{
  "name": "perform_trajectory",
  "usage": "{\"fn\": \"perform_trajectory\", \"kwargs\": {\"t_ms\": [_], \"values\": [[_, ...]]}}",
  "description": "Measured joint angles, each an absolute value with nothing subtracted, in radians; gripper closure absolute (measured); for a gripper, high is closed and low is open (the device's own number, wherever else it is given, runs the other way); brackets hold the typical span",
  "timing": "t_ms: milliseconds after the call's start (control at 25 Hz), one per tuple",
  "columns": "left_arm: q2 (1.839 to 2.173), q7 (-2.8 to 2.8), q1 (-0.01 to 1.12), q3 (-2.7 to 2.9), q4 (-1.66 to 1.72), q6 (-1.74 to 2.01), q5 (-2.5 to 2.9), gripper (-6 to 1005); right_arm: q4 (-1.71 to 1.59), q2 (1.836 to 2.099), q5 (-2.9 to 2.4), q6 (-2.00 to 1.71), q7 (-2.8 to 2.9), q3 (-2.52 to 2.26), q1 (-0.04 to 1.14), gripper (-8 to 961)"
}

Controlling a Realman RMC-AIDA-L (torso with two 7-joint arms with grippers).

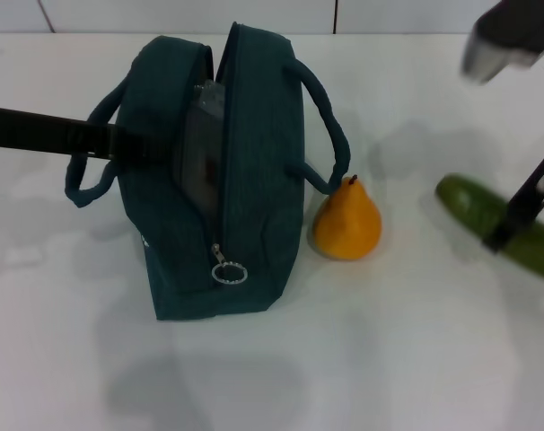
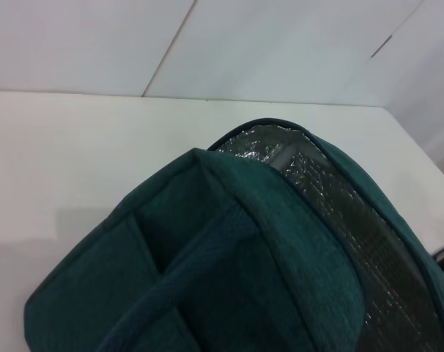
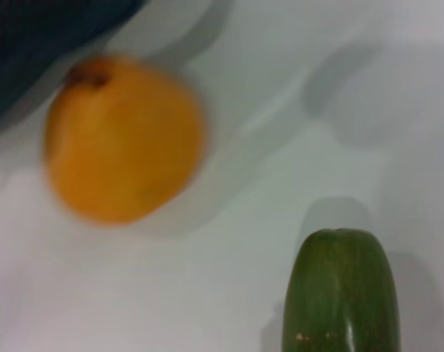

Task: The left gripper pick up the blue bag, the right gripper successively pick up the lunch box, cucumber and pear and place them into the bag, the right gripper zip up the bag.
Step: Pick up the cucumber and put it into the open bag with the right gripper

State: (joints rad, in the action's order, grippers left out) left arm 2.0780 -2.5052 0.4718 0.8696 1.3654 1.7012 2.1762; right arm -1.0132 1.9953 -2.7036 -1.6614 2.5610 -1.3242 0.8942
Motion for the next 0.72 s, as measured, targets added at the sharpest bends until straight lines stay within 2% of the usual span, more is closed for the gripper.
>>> {"fn": "perform_trajectory", "kwargs": {"t_ms": [160,240,480,720], "values": [[2.078,-2.5,0.469,0.87,1.366,1.701,2.158,962,-1.091,1.957,-2.708,-1.66,2.559,-1.191,0.889,374],[2.076,-2.499,0.468,0.87,1.366,1.701,2.152,962,-1.146,1.948,-2.699,-1.654,2.557,-1.119,0.888,374],[2.075,-2.498,0.468,0.868,1.366,1.701,2.151,962,-1.261,1.947,-2.504,-1.6,2.518,-1.017,0.875,373],[2.079,-2.497,0.467,0.869,1.366,1.701,2.15,962,-1.355,1.964,-2.171,-1.508,2.391,-1.002,0.806,373]]}}
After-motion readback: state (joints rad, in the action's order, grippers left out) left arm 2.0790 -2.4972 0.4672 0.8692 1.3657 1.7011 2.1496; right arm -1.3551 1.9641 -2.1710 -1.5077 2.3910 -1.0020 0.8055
